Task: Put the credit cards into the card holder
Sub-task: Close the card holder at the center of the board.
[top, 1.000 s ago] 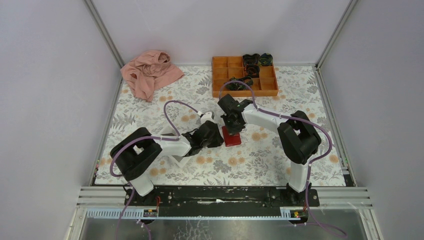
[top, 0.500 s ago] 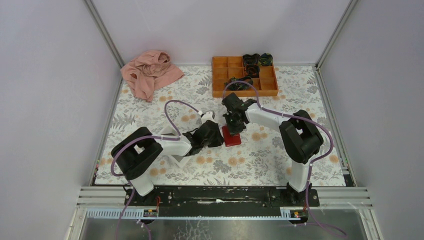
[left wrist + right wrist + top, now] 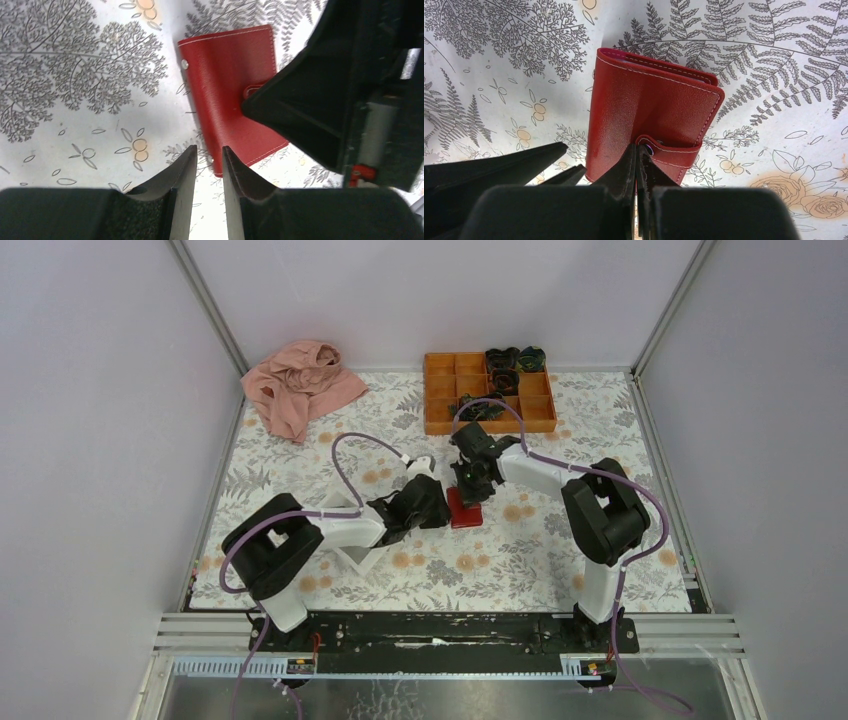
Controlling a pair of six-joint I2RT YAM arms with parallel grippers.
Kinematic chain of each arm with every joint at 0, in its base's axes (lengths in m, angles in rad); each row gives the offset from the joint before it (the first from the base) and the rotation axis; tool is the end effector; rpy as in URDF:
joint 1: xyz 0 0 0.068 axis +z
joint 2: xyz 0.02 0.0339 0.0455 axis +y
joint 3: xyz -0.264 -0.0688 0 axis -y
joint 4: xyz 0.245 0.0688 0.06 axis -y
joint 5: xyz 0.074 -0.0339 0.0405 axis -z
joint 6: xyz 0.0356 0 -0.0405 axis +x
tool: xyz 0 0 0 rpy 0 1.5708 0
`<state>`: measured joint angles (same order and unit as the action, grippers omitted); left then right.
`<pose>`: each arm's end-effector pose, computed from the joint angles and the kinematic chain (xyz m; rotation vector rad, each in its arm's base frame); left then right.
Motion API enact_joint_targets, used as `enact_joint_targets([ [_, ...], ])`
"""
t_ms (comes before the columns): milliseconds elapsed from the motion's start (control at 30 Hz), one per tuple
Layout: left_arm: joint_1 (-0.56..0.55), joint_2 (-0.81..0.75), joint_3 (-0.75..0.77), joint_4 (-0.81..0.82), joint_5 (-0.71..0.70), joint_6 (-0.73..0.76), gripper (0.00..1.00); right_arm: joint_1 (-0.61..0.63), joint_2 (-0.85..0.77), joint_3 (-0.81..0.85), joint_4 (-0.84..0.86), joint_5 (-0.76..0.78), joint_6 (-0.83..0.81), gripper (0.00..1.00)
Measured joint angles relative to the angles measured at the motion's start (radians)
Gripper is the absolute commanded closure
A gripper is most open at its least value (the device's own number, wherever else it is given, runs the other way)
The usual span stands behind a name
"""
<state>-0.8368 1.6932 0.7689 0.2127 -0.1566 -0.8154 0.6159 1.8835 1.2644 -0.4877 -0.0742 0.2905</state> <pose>0.2254 -0.2416 0.1448 -0.0597 2.3671 -0.6713 0.3124 0.2243 0.1735 -0.4662 2.6922 0.3738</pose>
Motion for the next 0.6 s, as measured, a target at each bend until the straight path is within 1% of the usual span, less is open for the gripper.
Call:
enact_joint_targets([
  [167, 0.000, 0.000, 0.038, -0.008, 0.001, 0.008, 0.68, -0.007, -0.003, -0.003, 0.009, -0.001, -0.001, 0.94],
  [267, 0.000, 0.010, 0.069, -0.016, 0.002, 0.014, 0.68, -0.016, -0.004, -0.006, 0.014, -0.015, -0.003, 0.87],
  [400, 0.000, 0.063, 0.123, -0.030, 0.002, 0.025, 0.68, -0.031, -0.005, -0.007, 0.026, -0.027, -0.003, 0.80],
  [600, 0.000, 0.121, 0.145, -0.053, 0.002, 0.031, 0.68, -0.057, -0.008, -0.007, 0.032, -0.051, -0.003, 0.76],
])
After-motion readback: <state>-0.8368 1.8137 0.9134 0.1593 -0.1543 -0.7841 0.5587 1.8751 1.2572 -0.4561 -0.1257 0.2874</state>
